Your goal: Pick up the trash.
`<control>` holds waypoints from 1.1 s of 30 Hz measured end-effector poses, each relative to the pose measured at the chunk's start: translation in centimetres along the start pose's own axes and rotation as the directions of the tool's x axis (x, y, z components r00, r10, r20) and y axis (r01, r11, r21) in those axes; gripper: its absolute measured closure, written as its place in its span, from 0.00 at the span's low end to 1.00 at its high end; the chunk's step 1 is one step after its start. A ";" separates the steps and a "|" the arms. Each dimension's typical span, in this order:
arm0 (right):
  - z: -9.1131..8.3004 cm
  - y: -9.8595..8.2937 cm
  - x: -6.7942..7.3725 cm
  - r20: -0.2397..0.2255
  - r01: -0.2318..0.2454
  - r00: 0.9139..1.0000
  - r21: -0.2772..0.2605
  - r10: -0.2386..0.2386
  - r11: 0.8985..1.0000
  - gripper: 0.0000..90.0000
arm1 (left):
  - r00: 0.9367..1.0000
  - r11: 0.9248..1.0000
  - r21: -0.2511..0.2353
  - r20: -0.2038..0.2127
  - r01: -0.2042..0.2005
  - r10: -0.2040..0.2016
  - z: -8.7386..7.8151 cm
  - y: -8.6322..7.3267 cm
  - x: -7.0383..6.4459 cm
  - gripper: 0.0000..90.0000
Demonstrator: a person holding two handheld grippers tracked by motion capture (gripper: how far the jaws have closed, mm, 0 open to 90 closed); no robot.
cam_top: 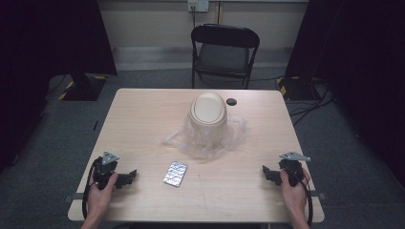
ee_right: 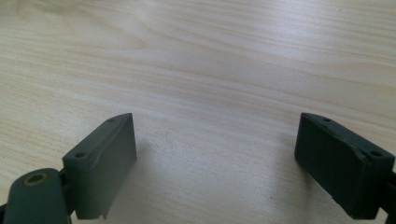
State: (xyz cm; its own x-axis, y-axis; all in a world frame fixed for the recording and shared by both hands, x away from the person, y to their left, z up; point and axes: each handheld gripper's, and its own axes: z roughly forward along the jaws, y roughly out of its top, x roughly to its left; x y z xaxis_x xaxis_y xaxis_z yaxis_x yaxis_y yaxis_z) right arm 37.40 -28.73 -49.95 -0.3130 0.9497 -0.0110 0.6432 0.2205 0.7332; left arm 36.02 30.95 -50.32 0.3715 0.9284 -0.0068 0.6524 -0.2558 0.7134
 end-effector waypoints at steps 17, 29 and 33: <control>-0.1 -0.1 0.0 -0.003 0.003 1.000 0.000 -0.003 1.000 0.13 | 1.000 0.999 -0.050 -0.014 0.017 -0.018 -0.3 0.0 0.5 0.16; -0.1 -0.1 0.0 -0.007 0.003 1.000 0.000 -0.003 1.000 0.13 | 0.992 0.992 -0.125 0.128 0.016 0.000 -1.7 1.4 -1.3 0.18; -0.1 -0.1 0.0 -0.007 0.004 1.000 0.000 -0.004 1.000 0.13 | 0.985 0.991 -0.120 0.155 -0.059 0.077 -1.7 2.3 -2.4 0.18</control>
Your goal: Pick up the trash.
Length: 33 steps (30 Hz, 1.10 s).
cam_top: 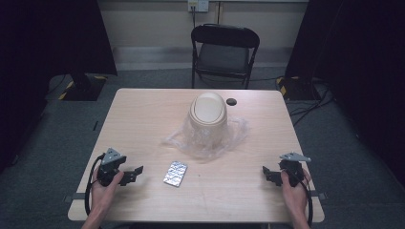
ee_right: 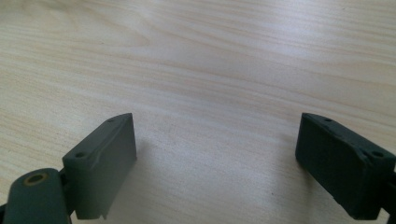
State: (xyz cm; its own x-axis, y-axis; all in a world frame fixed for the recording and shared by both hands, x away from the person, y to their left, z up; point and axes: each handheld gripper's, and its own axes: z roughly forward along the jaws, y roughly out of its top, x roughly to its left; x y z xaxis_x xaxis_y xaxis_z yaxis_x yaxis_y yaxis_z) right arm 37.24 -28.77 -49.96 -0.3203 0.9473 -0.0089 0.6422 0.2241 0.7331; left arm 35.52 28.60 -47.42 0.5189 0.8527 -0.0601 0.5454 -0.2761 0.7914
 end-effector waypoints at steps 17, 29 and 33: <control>0.0 0.0 -0.1 -0.003 0.007 1.000 0.001 -0.007 1.000 0.12 | 0.990 0.993 -0.119 0.134 -0.027 0.043 1.7 3.7 -2.5 0.19; 0.0 0.0 -0.1 -0.003 0.006 1.000 0.001 -0.006 1.000 0.12 | 0.972 0.990 -0.134 0.220 -0.051 0.080 3.3 6.9 -4.7 0.19; 0.0 0.0 -0.1 -0.004 0.006 1.000 0.001 -0.006 1.000 0.12 | 0.965 0.990 -0.116 0.242 -0.074 0.101 4.0 7.8 -5.6 0.19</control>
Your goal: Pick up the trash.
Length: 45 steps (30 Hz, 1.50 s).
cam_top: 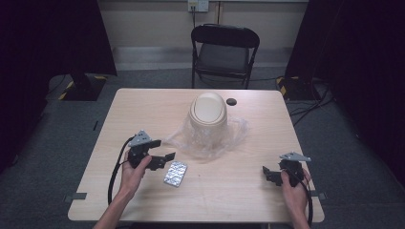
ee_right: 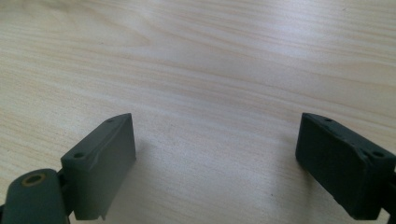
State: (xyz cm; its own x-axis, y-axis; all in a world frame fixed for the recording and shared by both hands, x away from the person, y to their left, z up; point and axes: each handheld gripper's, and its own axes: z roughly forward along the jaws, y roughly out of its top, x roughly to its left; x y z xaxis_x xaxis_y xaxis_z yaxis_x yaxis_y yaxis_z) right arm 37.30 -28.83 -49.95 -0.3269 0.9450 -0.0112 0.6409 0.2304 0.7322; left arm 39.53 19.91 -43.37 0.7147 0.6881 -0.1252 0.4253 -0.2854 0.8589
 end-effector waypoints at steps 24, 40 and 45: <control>0.0 0.0 0.0 0.000 0.000 1.000 0.000 0.000 1.000 0.12 | 0.990 0.992 -0.057 0.074 -0.116 0.120 4.3 7.3 -1.8 0.19; 0.0 0.0 0.0 0.000 0.000 1.000 0.000 0.000 1.000 0.12 | 0.974 0.978 -0.027 0.079 -0.209 0.210 8.3 11.7 -3.1 0.18; 0.0 0.0 0.0 -0.001 0.001 1.000 0.000 -0.001 1.000 0.12 | 0.979 0.981 -0.039 0.060 -0.192 0.194 9.8 12.1 -3.3 0.18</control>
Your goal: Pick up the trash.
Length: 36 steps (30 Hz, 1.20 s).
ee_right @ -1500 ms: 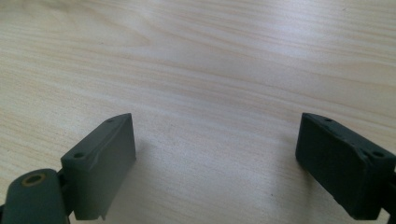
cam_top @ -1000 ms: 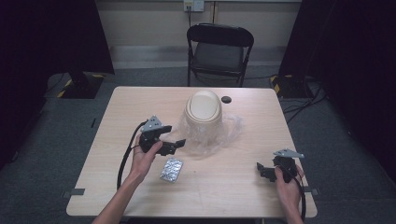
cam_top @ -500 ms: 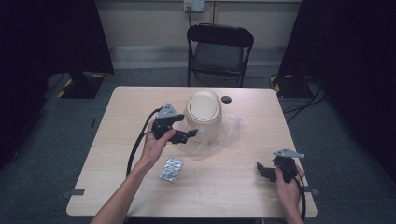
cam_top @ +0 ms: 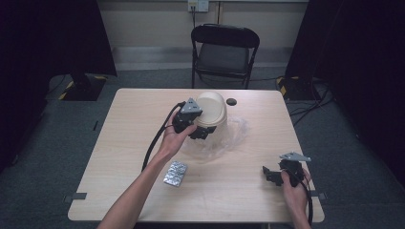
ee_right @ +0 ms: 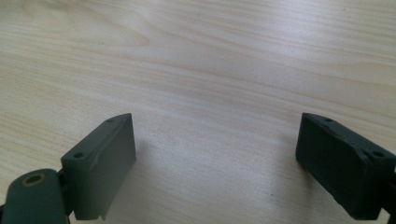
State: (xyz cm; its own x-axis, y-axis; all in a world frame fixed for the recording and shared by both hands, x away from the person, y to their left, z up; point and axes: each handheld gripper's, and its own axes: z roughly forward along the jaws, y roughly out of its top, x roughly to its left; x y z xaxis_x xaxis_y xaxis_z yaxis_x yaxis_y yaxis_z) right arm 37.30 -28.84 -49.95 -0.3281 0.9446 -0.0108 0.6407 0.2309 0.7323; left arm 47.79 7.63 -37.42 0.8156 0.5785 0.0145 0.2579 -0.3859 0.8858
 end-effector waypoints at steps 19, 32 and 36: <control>0.0 0.0 0.0 0.000 0.001 1.000 -0.001 -0.001 1.000 0.12 | 1.000 0.991 0.131 0.003 -0.014 0.013 3.8 0.0 0.3 0.21; 0.0 0.0 0.0 0.001 0.001 1.000 -0.001 -0.001 1.000 0.12 | 1.000 0.998 0.058 -0.001 -0.001 0.001 2.3 0.6 -0.2 0.20; 0.0 0.0 0.0 0.001 0.002 1.000 -0.001 -0.002 1.000 0.12 | 1.000 0.999 0.051 -0.014 0.010 -0.010 0.6 0.7 -0.2 0.20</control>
State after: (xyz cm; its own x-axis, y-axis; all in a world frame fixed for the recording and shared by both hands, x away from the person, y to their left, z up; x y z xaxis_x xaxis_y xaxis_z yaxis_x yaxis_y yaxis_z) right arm 37.30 -28.84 -49.95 -0.3285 0.9444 -0.0125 0.6396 0.2322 0.7328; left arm 48.07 6.83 -37.10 0.8056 0.5924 0.0126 0.2923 -0.4158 0.8612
